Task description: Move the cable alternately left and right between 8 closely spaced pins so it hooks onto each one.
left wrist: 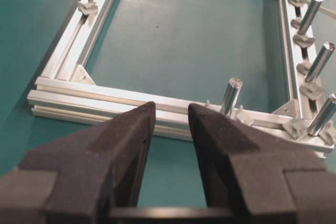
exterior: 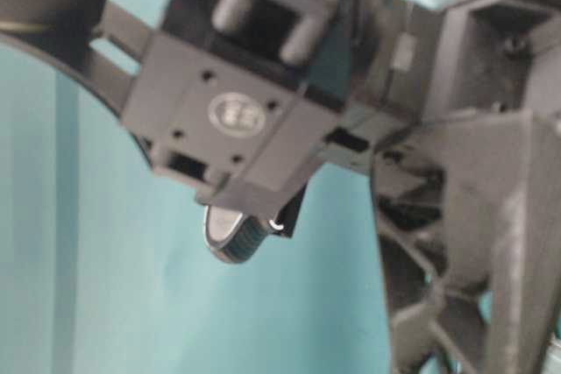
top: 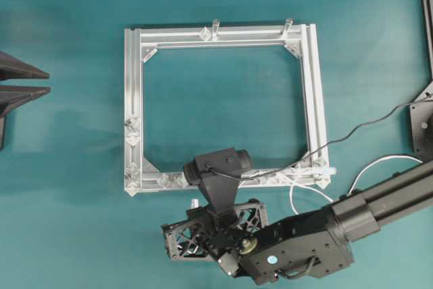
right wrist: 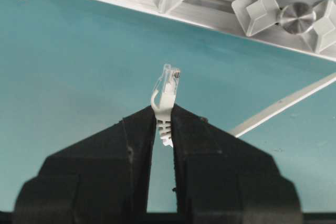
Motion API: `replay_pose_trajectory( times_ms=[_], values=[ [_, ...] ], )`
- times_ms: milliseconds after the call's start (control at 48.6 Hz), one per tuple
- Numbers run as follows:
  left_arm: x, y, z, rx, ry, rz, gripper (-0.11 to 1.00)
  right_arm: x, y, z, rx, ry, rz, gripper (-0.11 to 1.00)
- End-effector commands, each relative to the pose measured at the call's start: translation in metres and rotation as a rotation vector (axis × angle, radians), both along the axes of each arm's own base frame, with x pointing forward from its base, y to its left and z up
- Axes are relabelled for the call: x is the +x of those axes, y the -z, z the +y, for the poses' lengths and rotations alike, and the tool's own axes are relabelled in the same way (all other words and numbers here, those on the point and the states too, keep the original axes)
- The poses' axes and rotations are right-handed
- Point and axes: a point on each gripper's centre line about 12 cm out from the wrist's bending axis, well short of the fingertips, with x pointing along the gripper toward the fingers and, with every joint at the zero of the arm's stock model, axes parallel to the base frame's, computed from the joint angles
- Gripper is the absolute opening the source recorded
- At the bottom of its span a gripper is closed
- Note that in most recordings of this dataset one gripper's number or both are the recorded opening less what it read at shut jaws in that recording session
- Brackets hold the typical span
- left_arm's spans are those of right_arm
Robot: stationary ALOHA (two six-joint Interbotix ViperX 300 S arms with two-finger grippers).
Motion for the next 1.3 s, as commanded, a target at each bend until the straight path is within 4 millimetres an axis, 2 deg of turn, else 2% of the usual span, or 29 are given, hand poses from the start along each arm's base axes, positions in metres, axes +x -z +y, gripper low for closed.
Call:
replay_pose_trajectory(
  times_ms=[0,699,1275],
  values=[
    [0.001,-0.004,0.001,0.004,-0.004,-0.012,0.38,0.005,-0.019,-0.003,0.008,0.003,-0.043,0.12],
    [0.001,-0.004,0.001,0.004,-0.002,-0.012,0.39,0.017,-0.019,-0.055,-0.084,-0.016,0.013,0.12],
    [0.001,-0.004,0.001,0.004,-0.004,-0.01,0.38,0.016,-0.014,-0.065,-0.094,-0.01,0.031,0.12]
  ],
)
